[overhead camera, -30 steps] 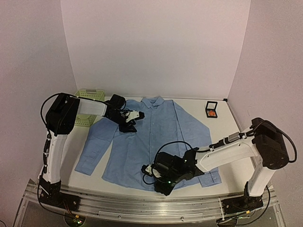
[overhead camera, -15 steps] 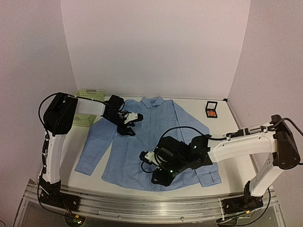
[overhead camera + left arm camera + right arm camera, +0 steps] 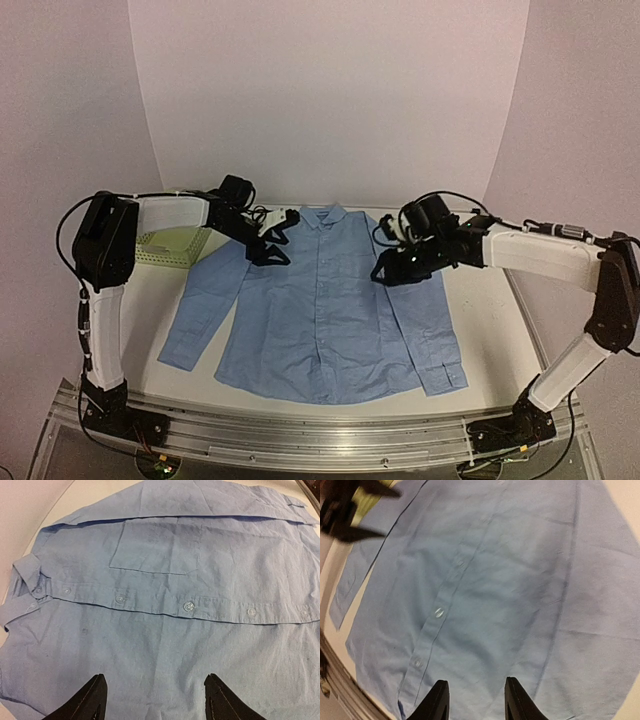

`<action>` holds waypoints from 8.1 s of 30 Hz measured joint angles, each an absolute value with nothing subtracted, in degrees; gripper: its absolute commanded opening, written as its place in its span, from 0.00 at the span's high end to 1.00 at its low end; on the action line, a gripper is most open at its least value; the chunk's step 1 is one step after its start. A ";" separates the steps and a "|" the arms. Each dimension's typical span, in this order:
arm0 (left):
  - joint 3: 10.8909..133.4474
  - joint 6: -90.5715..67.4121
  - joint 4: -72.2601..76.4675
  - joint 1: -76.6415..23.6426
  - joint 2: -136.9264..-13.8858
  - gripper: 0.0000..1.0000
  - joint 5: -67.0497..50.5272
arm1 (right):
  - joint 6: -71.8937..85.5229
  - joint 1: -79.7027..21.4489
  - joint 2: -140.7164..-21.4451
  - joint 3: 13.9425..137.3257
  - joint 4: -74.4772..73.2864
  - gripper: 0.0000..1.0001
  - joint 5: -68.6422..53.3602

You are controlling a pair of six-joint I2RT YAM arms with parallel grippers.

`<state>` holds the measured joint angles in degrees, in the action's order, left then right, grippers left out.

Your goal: Pin the brooch onto the clothing

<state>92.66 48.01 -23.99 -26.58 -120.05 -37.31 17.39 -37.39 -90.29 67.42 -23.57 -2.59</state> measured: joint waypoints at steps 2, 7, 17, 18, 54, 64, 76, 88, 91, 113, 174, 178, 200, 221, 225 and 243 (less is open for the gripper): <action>92.29 47.51 -23.80 -25.96 -118.93 0.34 -36.81 | 18.05 -32.09 -90.68 69.10 -23.62 0.61 -2.40; 86.41 46.98 -22.32 -25.01 -114.94 0.34 -34.72 | 18.54 -20.47 -94.78 73.38 -23.58 0.60 -1.26; 80.68 34.59 -16.18 -25.17 -111.68 0.01 -35.02 | 15.16 -5.45 -111.00 87.90 -24.08 0.33 4.76; 79.97 33.13 -14.66 -25.17 -110.87 0.01 -35.28 | 14.33 -4.89 -113.17 90.01 -24.00 0.31 5.05; 76.37 24.18 -6.03 -25.71 -109.68 0.00 -35.26 | -6.90 -2.72 -142.78 117.99 -24.25 0.43 6.84; 76.46 25.45 -6.10 -25.71 -109.84 0.01 -34.27 | -7.37 -2.59 -142.86 116.64 -22.41 0.56 5.04; 76.49 25.69 -6.55 -25.71 -109.93 0.01 -33.77 | -9.10 -1.85 -142.52 115.79 -21.47 0.71 1.54; 76.49 26.07 -6.55 -25.71 -109.93 0.01 -33.21 | -10.44 -1.37 -141.93 115.17 -21.83 0.79 -1.16; 76.49 26.17 -6.55 -25.71 -109.93 0.00 -33.16 | -10.86 -1.30 -141.67 114.98 -22.26 0.79 -1.49; 76.49 27.07 -6.52 -25.71 -109.93 0.01 -32.82 | -12.15 -1.26 -137.91 110.87 -24.19 0.70 -0.74; 76.49 28.68 -6.55 -25.71 -109.93 0.01 -32.77 | -10.00 -1.28 -134.67 105.15 -24.97 0.74 0.67; 76.49 28.67 -6.55 -25.71 -109.93 0.00 -32.77 | -9.15 -1.26 -134.67 105.71 -25.36 0.76 -0.24; 76.67 31.50 -8.36 -25.28 -108.76 0.01 -39.84 | -5.68 -6.55 -114.52 98.98 -26.60 0.79 -18.77; 81.52 71.22 -19.01 -25.14 -89.05 0.18 -58.73 | 2.00 -44.04 -107.73 104.36 -25.65 0.79 -34.71; 80.44 80.24 -24.43 -26.91 -85.84 0.27 -60.02 | 2.69 -47.75 -106.85 104.36 -25.51 0.79 -34.51; 79.76 96.11 -34.43 -31.33 -82.76 0.63 -58.11 | 3.84 -51.71 -106.08 103.35 -23.60 0.80 -32.80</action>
<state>79.76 96.11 -34.43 -31.33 -82.76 -58.11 3.84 -51.71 -106.08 103.35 -23.60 -32.80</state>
